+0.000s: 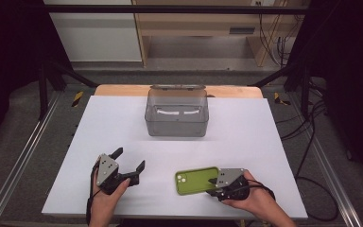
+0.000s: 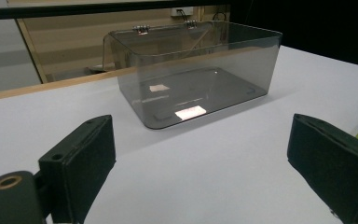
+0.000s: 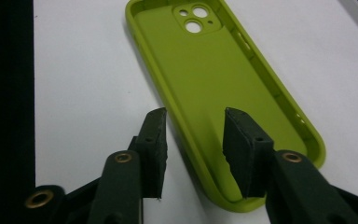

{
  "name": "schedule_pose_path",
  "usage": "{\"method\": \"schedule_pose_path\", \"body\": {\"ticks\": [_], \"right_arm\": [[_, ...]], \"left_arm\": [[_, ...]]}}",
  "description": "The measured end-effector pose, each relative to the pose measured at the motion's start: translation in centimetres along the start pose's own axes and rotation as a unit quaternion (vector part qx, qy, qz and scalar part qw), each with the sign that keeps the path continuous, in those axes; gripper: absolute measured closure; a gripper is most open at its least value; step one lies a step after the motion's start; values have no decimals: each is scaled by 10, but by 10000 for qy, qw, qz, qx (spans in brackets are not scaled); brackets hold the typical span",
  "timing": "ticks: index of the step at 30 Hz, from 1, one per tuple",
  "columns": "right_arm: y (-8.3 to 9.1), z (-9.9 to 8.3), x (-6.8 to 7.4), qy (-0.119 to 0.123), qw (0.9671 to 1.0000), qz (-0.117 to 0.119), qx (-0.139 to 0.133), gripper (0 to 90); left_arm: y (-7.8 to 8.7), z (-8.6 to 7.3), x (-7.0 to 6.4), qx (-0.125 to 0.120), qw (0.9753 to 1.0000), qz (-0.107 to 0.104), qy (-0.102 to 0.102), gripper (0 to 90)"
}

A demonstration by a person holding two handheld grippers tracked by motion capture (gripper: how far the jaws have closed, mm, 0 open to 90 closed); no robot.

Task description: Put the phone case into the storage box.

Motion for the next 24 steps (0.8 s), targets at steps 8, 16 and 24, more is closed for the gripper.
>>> {"method": "schedule_pose_path", "body": {"ticks": [8, 16, 24], "right_arm": [[-5, -1, 3, 517, 9986, 88, 23, 800], [-4, 0, 5, 593, 9979, 249, -62, 878], [3, 15, -16, -408, 9968, -148, -665, 880]], "left_arm": [[-4, 0, -2, 55, 10000, 6, -42, 80], [-3, -1, 1, 69, 10000, 15, 27, 80], [0, -1, 6, 24, 9999, 69, 100, 80]]}}
Point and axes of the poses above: each handheld gripper's, and its own axes: y roughly backward along the jaws, z roughly out of its top, x roughly to its left, the point moved 7 cm from there along -y, roughly forward along the jaws, and after that the axes turned 10 degrees about y, right-handed, at the moved point
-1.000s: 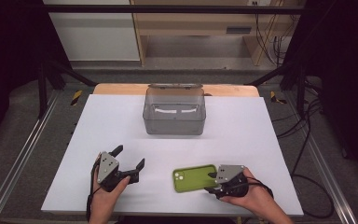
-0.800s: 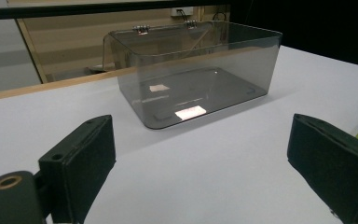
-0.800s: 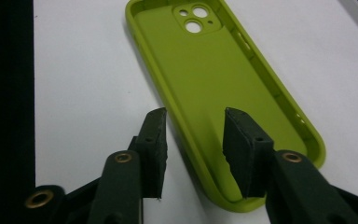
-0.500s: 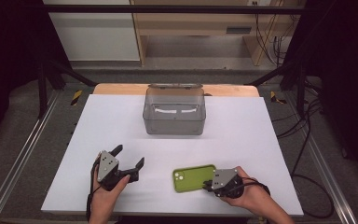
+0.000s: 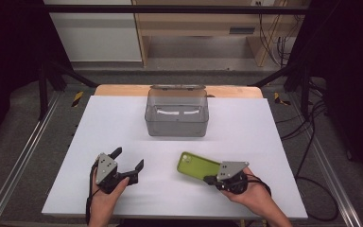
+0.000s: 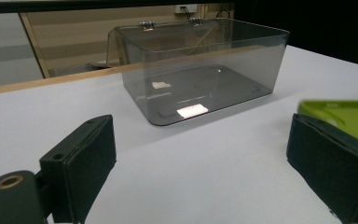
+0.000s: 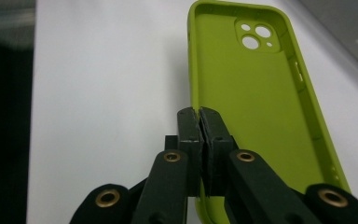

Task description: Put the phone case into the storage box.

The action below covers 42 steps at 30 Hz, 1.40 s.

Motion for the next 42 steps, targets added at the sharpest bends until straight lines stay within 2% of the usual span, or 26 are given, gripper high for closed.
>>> {"method": "schedule_pose_path", "body": {"ticks": [2, 3, 4, 5, 6, 8, 9, 10, 11, 12, 13, 14, 15, 16, 18, 21, 24, 25, 26, 27, 29, 30, 32, 36, 39, 42], "right_arm": [[-1, 8, -10, -356, 9988, -197, -281, 880], [-1, 12, -15, -560, 9971, -290, -424, 880], [-1, 12, -15, -560, 9971, -290, -424, 880], [-2, 16, -19, -741, 9949, -399, -554, 880], [-5, 22, -26, -1010, 9899, -589, -805, 880], [-7, 26, -29, -1197, 9856, -724, -946, 880], [-7, 26, -29, -1197, 9856, -724, -946, 880], [-8, 28, -31, -1244, 9841, -800, -984, 880], [-10, 30, -33, -1363, 9803, -916, -1100, 880], [-10, 30, -33, -1363, 9803, -916, -1100, 880], [-10, 32, -34, -1445, 9763, -1055, -1221, 880], [-9, 34, -35, -1481, 9738, -1115, -1321, 880], [-9, 34, -35, -1481, 9738, -1115, -1321, 880], [-8, 37, -36, -1586, 9676, -1240, -1521, 880], [-8, 40, -36, -1678, 9628, -1298, -1672, 880], [-7, 46, -36, -1850, 9532, -1373, -1957, 880], [-9, 51, -34, -2008, 9460, -1395, -2129, 880], [-10, 53, -34, -2053, 9435, -1390, -2198, 880], [-11, 55, -34, -2058, 9422, -1406, -2237, 880], [-11, 57, -35, -2059, 9410, -1420, -2279, 880], [-13, 63, -38, -2162, 9358, -1416, -2398, 880], [-14, 65, -40, -2183, 9342, -1412, -2443, 880], [-16, 69, -41, -2189, 9331, -1427, -2472, 880], [-23, 72, -41, -2314, 9265, -1424, -2603, 880], [-26, 74, -37, -2288, 9269, -1422, -2613, 880], [-22, 76, -34, -2360, 9217, -1411, -2737, 880]], "left_arm": [[1, 1, 2, -21, 10000, 19, 32, 79], [1, 1, 3, -20, 10000, 27, 48, 79], [1, 1, 3, -20, 10000, 27, 48, 77], [1, 1, 3, -26, 10000, 36, 73, 77], [0, 2, 3, -20, 9999, 31, 104, 71], [-1, 2, 2, -7, 9999, 3, 127, 65], [-1, 2, 2, -7, 9999, 3, 127, 60], [-2, 2, 0, -12, 9999, 4, 150, 60], [-2, 2, -1, -8, 9999, -1, 159, 44], [-2, 2, -3, -3, 9999, -22, 151, 44], [-2, 2, -6, 2, 9999, -60, 147, 34], [-2, 3, -8, 1, 9998, -70, 162, 33], [-2, 3, -8, 1, 9998, -70, 162, 32], [-2, 4, -10, -15, 9998, -26, 221, 26], [-3, 6, -12, -2, 9996, 28, 282, 23], [-2, 13, -19, -55, 9991, 11, 410, 24], [-5, 21, -32, -3, 9993, -109, 357, 23], [-5, 21, -32, -3, 9993, -109, 357, 23], [-8, 27, -39, 24, 9992, -170, 349, 24], [-8, 27, -39, 24, 9992, -170, 349, 24], [-16, 39, -50, 46, 9990, -229, 369, 23], [-19, 42, -52, 57, 9990, -219, 373, 24], [-24, 49, -59, 108, 9985, -290, 457, 23], [-35, 59, -69, 265, 9977, -285, 550, 24], [-41, 68, -76, 267, 9978, -264, 543, 24], [-47, 76, -82, 270, 9973, -290, 620, 24]]}}
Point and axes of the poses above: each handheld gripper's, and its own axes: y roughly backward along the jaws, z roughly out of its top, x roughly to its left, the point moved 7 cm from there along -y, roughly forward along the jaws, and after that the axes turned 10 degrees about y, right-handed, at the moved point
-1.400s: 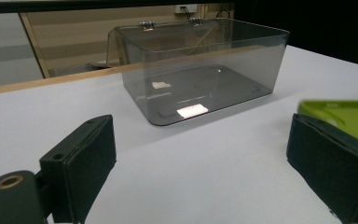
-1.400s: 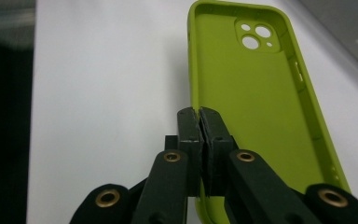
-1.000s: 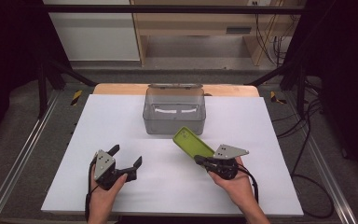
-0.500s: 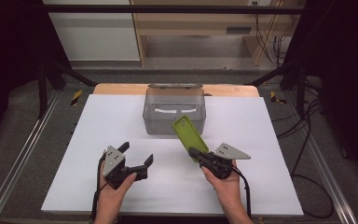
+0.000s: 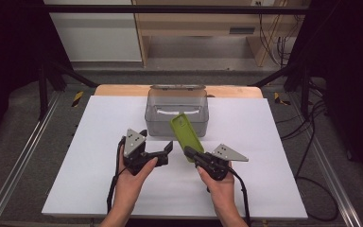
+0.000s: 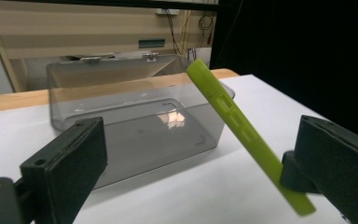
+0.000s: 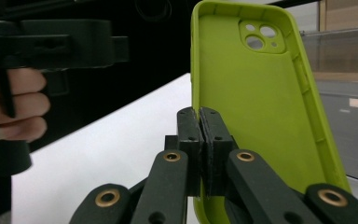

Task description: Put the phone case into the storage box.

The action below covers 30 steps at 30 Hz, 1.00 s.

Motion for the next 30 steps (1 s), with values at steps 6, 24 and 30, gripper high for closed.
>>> {"method": "schedule_pose_path", "body": {"ticks": [6, 24, 30], "right_arm": [[1, 12, 1, -313, 9992, 66, -254, 880], [-27, 25, 10, -531, 9974, -43, -475, 880], [-40, 30, 22, -385, 9980, -31, -494, 880]], "left_arm": [[-13, 12, -11, 76, 9997, -49, 217, 33], [-17, 27, 8, -179, 9986, 392, 293, 82], [-13, 21, 20, -310, 9951, 351, 876, 137]]}}
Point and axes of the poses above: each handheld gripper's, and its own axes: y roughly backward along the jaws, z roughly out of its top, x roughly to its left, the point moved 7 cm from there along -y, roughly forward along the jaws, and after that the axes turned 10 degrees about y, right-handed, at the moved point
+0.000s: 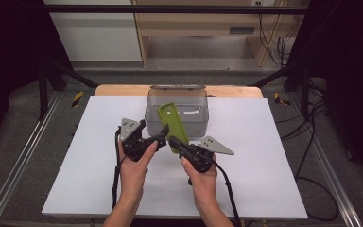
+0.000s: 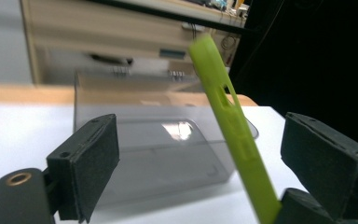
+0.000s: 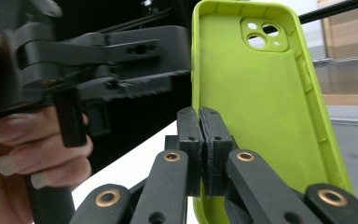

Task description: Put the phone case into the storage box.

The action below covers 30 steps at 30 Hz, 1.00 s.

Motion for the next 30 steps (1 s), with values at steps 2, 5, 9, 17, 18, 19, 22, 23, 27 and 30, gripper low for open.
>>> {"method": "schedule_pose_path", "body": {"ticks": [2, 5, 9, 17, 18, 19, 22, 23, 27, 30], "right_arm": [[-8, -4, 8, 77, 9999, 57, 60, 880], [-15, -10, 13, 117, 9999, 69, 91, 880], [-20, -13, 19, 136, 9998, 88, 64, 880], [-19, -18, 20, 123, 9999, 79, 64, 880], [-19, -17, 20, 130, 9999, 72, 40, 880], [-19, -16, 21, 125, 9999, 69, 27, 880], [-22, -15, 22, 117, 9999, 89, 23, 880], [-22, -15, 22, 117, 9999, 89, 23, 880], [-27, -15, 26, 142, 9998, 143, 44, 880], [-28, -16, 27, 144, 9998, 144, 35, 880]], "left_arm": [[5, 0, 8, -83, 9999, 13, 104, 196], [10, 2, 17, -155, 9996, 24, 253, 300], [13, 0, 22, -105, 9986, -96, 513, 403], [11, -4, 18, -25, 9960, -366, 811, 557], [11, -4, 18, -25, 9960, -366, 811, 564], [10, -4, 19, -4, 9956, -374, 859, 566], [10, -5, 18, 11, 9956, -404, 848, 598], [11, -6, 18, 9, 9954, -421, 858, 598], [11, -7, 22, -12, 9937, -439, 1028, 629], [10, -11, 25, 0, 9907, -520, 1256, 649]]}}
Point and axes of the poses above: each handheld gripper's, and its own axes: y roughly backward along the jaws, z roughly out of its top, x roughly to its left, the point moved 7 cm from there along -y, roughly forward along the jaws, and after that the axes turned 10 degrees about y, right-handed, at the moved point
